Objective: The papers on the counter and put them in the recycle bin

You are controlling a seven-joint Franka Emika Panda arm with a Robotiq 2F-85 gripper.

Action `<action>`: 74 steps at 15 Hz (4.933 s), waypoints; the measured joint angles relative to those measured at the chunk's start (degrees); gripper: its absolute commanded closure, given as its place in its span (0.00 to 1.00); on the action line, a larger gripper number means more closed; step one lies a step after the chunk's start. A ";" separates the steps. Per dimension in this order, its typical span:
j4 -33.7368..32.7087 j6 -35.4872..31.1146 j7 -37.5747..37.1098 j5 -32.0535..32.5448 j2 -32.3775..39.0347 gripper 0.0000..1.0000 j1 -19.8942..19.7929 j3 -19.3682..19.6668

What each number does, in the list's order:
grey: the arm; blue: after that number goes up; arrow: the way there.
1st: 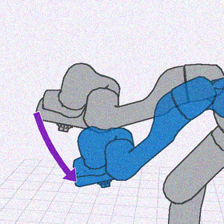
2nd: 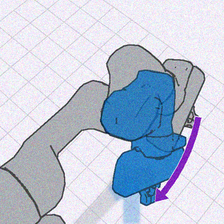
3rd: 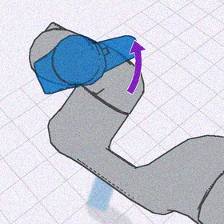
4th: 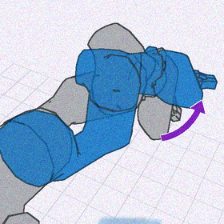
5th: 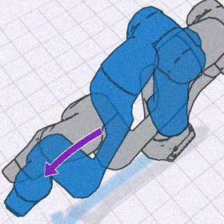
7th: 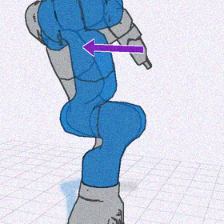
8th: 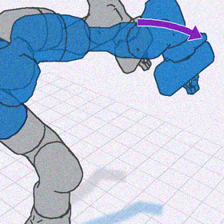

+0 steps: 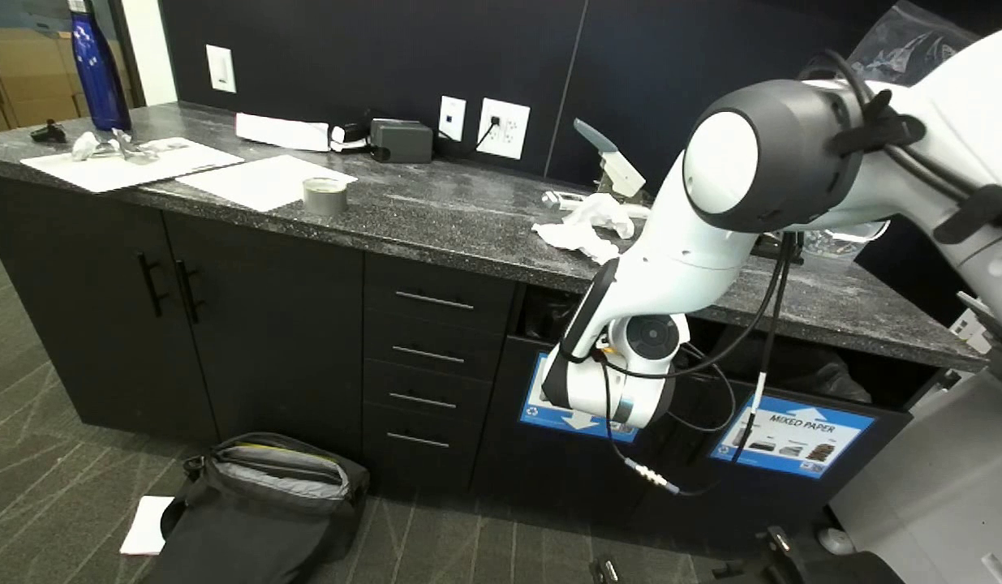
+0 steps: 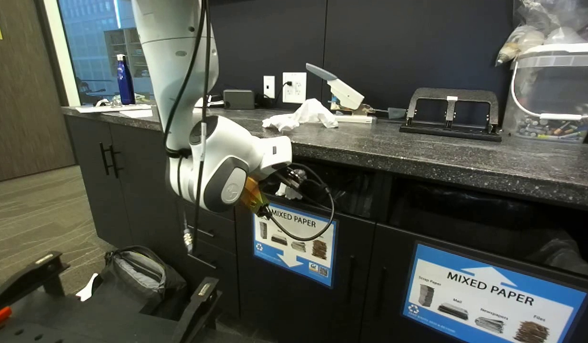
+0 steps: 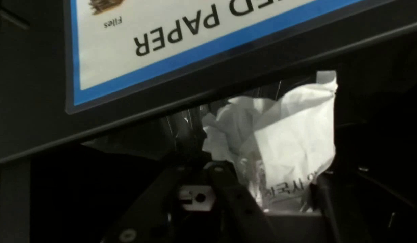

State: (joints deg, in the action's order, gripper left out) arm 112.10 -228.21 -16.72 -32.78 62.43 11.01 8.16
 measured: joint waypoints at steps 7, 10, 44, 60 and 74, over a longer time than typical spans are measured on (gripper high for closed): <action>-12.57 0.00 2.88 -0.21 6.82 0.50 -4.95 -2.51; -16.11 0.03 4.44 -1.01 8.81 0.27 -5.88 -3.00; 17.88 57.16 23.81 -7.72 -41.58 0.00 19.21 20.11; -29.97 68.16 0.66 26.74 -19.52 0.00 -3.50 8.22; -63.31 81.59 9.13 30.12 3.24 0.74 -18.20 -2.32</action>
State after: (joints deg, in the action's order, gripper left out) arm 48.79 -146.62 -7.59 -2.65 65.68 -7.19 5.84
